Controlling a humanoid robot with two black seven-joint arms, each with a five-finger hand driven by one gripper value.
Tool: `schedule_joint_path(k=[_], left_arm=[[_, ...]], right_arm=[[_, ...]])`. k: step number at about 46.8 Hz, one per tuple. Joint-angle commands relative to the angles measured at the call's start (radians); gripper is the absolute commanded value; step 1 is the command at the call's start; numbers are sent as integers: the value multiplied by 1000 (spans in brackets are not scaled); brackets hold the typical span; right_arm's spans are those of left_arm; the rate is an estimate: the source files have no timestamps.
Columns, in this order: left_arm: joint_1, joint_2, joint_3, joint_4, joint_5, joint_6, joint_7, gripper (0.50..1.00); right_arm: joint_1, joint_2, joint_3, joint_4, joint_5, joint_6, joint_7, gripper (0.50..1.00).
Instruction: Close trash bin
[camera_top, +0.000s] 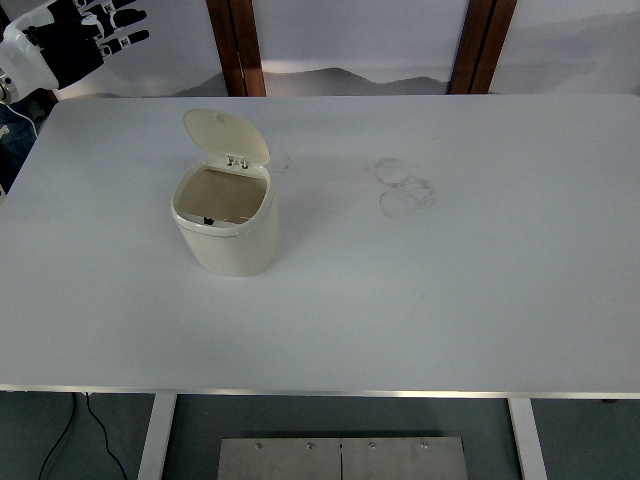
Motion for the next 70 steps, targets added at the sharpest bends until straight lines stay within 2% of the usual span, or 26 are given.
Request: schedule_joint_path(k=[1, 7, 14, 42, 57, 70], left_arm=[[-26, 1, 56, -22, 35, -1, 7, 1000], [-39, 1, 63, -29, 43, -1, 10, 1000], [-63, 5, 105, -51, 81, -1, 41, 1000], [-152, 34, 258, -172, 187, -16, 44, 1000], [-216, 79, 347, -220, 262, -96, 44, 1000], [-220, 103, 355, -226, 319, -151, 44, 1000]], right_arm=[[0, 0, 0, 1, 0, 0, 1, 995], [0, 0, 0, 0, 0, 0, 1, 995], [0, 0, 0, 1, 0, 0, 1, 995], [0, 0, -2, 1, 0, 0, 1, 995], [0, 0, -2, 1, 0, 0, 1, 995], [1, 0, -3, 1, 0, 0, -1, 995]])
